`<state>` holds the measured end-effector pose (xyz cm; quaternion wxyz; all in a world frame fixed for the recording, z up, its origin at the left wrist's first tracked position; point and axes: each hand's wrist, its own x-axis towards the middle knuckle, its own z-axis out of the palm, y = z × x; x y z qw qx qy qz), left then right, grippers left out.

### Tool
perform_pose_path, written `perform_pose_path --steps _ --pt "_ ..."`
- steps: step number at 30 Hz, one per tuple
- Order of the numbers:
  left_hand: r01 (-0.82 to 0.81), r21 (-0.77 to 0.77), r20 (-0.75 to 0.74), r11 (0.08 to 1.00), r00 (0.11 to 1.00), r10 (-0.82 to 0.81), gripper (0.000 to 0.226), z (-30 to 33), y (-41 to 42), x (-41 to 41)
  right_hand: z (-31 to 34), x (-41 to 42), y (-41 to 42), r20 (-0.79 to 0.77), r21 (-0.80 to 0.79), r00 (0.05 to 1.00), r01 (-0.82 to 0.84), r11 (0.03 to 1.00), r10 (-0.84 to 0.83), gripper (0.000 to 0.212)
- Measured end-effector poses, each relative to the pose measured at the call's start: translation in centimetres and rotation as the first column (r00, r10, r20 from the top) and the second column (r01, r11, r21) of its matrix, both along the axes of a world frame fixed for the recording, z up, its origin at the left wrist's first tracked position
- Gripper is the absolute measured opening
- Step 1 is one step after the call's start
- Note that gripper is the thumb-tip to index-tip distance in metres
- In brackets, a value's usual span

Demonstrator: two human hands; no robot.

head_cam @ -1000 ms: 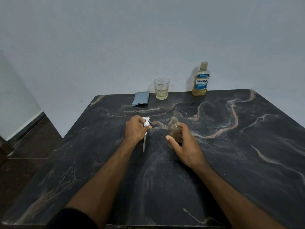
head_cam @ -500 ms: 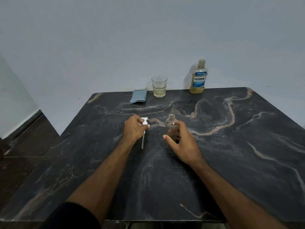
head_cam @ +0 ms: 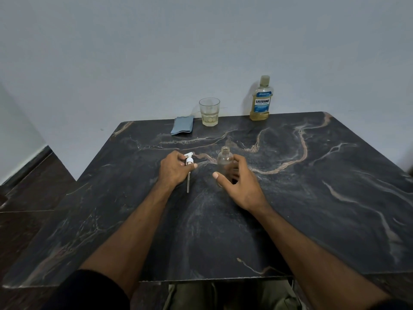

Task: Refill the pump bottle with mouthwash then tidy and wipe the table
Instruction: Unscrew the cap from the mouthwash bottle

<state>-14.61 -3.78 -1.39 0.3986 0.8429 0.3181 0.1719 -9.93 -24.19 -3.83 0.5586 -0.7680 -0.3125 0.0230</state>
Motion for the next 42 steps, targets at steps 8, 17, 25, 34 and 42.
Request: perform_pose_path --steps 8,17,25,34,42 --pt "0.022 0.115 -0.017 0.993 1.000 -0.020 0.041 0.9 -0.2 -0.6 0.5 0.0 -0.4 -0.069 0.168 0.996 0.061 0.984 -0.050 0.062" --pt "0.084 0.248 0.105 0.965 0.988 -0.113 0.037 4.6 -0.9 2.8 2.1 4.8 -1.2 -0.212 0.261 0.943 0.308 0.915 -0.257 0.052" --pt "0.302 0.358 0.038 0.883 0.941 -0.337 0.052 5.9 -1.0 9.7 5.2 16.9 -1.2 0.012 -0.182 0.909 0.412 0.893 -0.417 0.065" --pt "0.382 0.305 -0.008 0.872 0.917 -0.399 0.056 5.3 0.1 15.4 10.0 28.0 1.6 0.442 -0.359 0.850 0.462 0.811 -0.288 0.077" --pt "0.419 0.283 -0.042 0.863 0.904 -0.426 0.057 3.9 1.3 16.4 13.0 33.3 3.9 0.550 -0.521 0.828 0.445 0.728 -0.113 0.063"
